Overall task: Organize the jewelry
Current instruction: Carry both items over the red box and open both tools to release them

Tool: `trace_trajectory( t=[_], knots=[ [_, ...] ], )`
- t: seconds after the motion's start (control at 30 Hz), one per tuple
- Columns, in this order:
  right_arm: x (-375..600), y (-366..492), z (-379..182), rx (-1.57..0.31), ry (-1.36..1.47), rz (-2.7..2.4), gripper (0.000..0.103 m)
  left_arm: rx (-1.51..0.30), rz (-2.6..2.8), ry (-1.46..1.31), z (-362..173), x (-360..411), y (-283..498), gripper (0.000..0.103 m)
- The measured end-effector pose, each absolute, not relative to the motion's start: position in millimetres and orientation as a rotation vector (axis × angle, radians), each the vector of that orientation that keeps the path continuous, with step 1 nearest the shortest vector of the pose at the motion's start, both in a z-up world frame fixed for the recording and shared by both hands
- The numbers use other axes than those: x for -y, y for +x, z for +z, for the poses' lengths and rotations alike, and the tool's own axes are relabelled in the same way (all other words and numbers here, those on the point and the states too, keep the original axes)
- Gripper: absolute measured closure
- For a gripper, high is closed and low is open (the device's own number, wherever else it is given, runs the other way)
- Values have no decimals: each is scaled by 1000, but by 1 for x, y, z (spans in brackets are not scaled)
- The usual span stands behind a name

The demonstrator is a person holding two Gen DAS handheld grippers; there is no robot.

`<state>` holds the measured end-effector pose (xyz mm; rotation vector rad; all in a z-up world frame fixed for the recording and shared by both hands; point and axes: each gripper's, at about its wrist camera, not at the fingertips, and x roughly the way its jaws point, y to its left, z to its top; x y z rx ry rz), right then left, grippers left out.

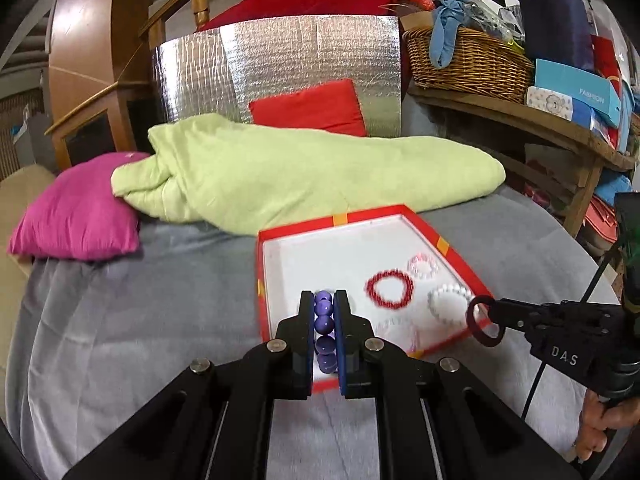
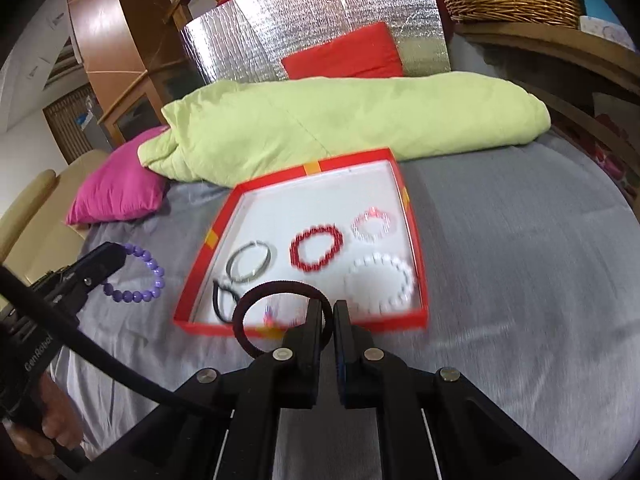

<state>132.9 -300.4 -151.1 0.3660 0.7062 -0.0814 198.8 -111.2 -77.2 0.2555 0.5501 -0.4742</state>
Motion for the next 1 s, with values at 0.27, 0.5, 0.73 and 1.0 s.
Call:
trace_trajectory(
  t=[0.27,0.5,0.73,1.0],
  knots=[
    [314,181,-145,-696,395,-44,96,-558,-479,246,-78,137,235,93],
    [322,218,-146,-698,409,-27,96,-579,-508,216,-82,148,277,93],
    [331,257,-157,-722,422,-41,96,-636,-499,166,-96,152,317,93],
    [340,293,-171,-754,476,-52,96,-688,-503,160,-119,168,347,93]
  ],
)
